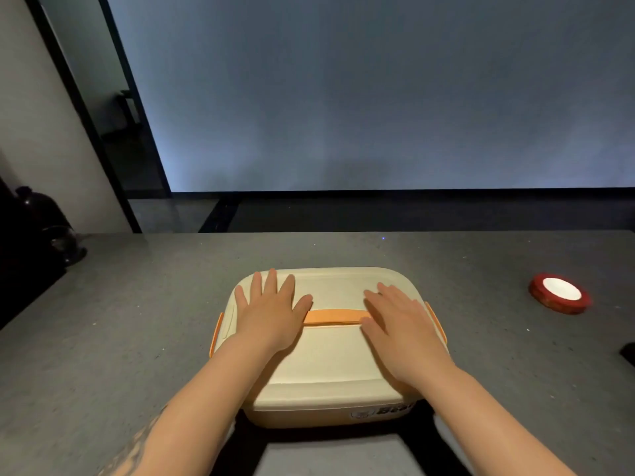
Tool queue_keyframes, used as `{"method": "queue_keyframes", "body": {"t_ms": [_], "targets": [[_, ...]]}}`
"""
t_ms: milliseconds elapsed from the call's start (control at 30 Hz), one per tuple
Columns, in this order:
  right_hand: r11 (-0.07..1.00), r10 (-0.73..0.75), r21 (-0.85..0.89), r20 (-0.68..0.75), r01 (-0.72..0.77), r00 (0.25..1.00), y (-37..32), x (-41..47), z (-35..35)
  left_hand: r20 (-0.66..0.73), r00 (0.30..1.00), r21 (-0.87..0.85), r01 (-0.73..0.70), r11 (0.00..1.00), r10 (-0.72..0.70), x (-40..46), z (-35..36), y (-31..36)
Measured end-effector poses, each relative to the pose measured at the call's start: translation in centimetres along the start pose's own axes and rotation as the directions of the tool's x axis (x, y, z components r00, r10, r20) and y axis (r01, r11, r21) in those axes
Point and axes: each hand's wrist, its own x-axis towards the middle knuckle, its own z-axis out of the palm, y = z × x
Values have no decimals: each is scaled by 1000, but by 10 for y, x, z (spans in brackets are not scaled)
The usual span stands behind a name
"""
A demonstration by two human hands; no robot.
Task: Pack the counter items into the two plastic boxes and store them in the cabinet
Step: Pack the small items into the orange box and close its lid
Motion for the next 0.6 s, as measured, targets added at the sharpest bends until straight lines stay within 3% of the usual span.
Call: {"method": "queue_keyframes", "body": {"t_ms": [133, 333, 433, 500, 533, 600], "targets": [[996, -54, -62, 106, 61, 993, -14, 0, 21, -59, 998, 37, -20, 999, 22, -3, 15, -13], [995, -51, -83, 114, 60, 992, -11, 3, 26, -24, 1000, 73, -6, 997, 8, 3, 12, -7], [988, -12, 155, -46, 19, 999, -8, 2, 19, -25, 999, 23, -21, 1000, 22, -2, 8, 7], [943, 152, 327, -268, -59, 951, 4, -4, 10, -72, 982, -52, -178, 983, 174, -12, 11, 31], [940, 212, 331, -362, -88, 908, 13, -8, 7, -95, 957, -86, -283, 955, 275, -18, 13, 47], [929, 315, 317, -404, -191, 859, 35, -17, 3, -98, 880, -106, -473, 875, 464, -27, 20, 82]]}}
